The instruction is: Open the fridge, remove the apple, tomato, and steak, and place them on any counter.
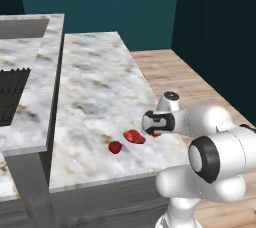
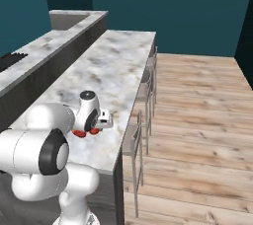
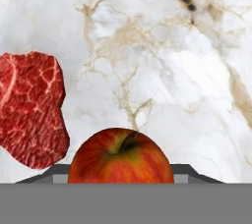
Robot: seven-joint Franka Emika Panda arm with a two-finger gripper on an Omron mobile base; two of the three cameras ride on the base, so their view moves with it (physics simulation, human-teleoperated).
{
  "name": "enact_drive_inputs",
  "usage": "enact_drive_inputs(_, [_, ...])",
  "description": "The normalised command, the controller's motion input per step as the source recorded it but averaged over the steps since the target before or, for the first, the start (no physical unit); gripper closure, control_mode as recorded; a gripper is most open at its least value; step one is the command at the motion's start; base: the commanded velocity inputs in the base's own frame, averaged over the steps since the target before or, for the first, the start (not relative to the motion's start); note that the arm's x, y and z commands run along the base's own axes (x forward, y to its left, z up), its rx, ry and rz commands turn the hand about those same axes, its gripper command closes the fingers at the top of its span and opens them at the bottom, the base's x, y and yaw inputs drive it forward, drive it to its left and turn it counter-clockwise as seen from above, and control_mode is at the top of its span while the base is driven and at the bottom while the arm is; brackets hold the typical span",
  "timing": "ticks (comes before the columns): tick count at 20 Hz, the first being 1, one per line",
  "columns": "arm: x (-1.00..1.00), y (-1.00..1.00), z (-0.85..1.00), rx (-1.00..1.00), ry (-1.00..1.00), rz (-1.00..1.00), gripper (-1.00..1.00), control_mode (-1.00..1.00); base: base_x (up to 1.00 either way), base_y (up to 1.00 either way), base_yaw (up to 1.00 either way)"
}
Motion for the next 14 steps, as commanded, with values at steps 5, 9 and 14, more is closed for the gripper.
enact_drive_inputs(5, [0.1, 0.02, -0.24, 0.0, 0.08, 0.0, 1.0, -1.0, 0.0, 0.0, 0.0])
enact_drive_inputs(9, [0.15, 0.06, -0.3, 0.0, 0.06, 0.0, 1.0, -1.0, 0.0, 0.0, 0.0])
enact_drive_inputs(14, [0.04, 0.01, -0.1, 0.0, 0.04, 0.0, -1.0, -1.0, 0.0, 0.0, 0.0])
